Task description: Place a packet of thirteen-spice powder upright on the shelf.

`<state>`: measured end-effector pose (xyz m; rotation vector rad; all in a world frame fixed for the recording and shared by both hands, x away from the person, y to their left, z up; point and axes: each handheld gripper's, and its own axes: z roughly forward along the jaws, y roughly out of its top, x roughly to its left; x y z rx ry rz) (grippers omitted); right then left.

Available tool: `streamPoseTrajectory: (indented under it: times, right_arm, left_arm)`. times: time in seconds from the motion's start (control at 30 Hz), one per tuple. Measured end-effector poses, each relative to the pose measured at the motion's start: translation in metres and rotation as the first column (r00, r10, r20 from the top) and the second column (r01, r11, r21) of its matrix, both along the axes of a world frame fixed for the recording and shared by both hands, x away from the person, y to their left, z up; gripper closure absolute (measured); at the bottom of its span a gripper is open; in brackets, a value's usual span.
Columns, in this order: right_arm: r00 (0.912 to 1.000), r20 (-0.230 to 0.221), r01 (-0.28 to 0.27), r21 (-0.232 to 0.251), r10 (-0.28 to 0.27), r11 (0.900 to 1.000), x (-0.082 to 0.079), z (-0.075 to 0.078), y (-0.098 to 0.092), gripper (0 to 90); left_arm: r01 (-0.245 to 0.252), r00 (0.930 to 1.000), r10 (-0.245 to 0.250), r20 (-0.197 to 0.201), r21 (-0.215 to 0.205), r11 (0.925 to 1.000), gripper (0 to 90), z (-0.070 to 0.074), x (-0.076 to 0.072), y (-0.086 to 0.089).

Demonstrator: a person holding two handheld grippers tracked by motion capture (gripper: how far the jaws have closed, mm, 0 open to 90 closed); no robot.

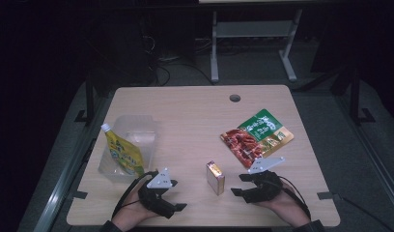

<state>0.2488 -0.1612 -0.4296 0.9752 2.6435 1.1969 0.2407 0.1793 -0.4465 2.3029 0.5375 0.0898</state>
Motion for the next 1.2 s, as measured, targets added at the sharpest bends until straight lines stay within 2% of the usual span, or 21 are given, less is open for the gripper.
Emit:
streamPoseTrajectory:
  times: [0.17,0.27,0.53,0.7,0.9,1.03,1.2]
  right_arm:
    - [0.9998,0.009,-0.019,0.018,0.019,1.0,-0.002,0.006,0.019,33.8]
    - [0.9993,0.029,-0.025,0.028,0.024,0.999,0.0,0.009,0.03,32.4]
    - [0.9974,0.068,-0.027,0.029,0.025,0.999,0.007,0.013,0.053,32.4]
    - [0.9967,0.076,-0.031,0.007,0.031,0.999,0.012,0.011,0.059,46.0]
    - [0.9966,0.079,-0.026,-0.005,0.026,1.0,0.016,0.011,0.058,60.5]
    - [0.9955,0.092,-0.023,-0.004,0.023,1.0,0.02,0.013,0.055,66.5]
    - [0.9945,0.095,-0.044,-0.004,0.044,0.999,0.028,0.015,0.055,67.0]
  left_arm:
    - [0.015,0.9999,-0.015,0.004,-0.003,0.9999,17.3,-0.001,-0.002,-0.004]
    - [0.012,0.9999,-0.012,0.001,-0.005,0.9999,17.3,-0.003,-0.002,-0.005]
    - [0.025,0.9997,-0.025,0.004,0.005,0.9997,17.3,-0.004,-0.002,-0.008]
    - [0.045,0.9989,-0.045,0.011,-0.002,0.999,17.2,-0.004,-0.002,-0.009]
    - [0.043,0.9991,-0.043,0.007,-0.006,0.9991,17.2,-0.004,-0.003,-0.009]
    - [0.042,0.9991,-0.042,0.008,-0.007,0.9991,17.2,-0.004,-0.003,-0.009]
    - [0.043,0.9991,-0.043,0.006,-0.003,0.9991,16.9,-0.004,-0.002,-0.009]
